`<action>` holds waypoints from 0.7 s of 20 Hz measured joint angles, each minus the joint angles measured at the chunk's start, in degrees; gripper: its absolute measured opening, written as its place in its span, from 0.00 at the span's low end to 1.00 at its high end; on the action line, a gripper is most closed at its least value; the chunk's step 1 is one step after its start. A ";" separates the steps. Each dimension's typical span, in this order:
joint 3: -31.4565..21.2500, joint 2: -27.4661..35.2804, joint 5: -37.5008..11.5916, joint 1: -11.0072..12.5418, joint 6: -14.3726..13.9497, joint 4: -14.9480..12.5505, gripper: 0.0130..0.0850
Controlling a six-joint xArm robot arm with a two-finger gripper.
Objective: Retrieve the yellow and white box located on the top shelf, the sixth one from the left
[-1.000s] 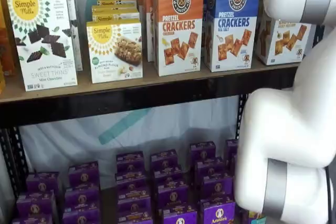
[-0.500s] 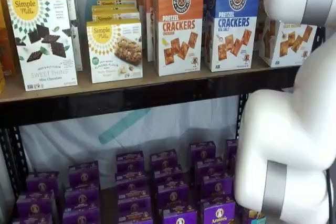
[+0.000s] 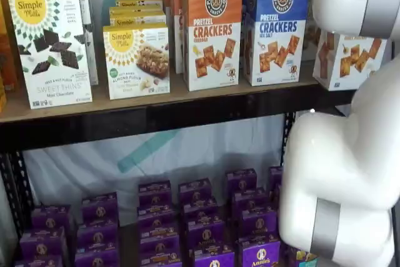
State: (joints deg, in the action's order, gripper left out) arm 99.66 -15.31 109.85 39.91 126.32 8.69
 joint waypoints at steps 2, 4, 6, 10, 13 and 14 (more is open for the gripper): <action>-0.92 -1.13 0.83 0.14 0.07 0.02 0.67; -1.97 -2.36 1.56 0.11 -0.01 -0.05 0.67; -2.88 -3.45 2.30 -0.10 -0.21 -0.19 0.67; -5.43 -6.20 3.39 -1.01 -1.11 -0.38 0.67; -7.65 -8.56 3.89 -1.94 -2.20 -0.13 0.67; -8.10 -9.02 3.94 -2.12 -2.43 -0.04 0.67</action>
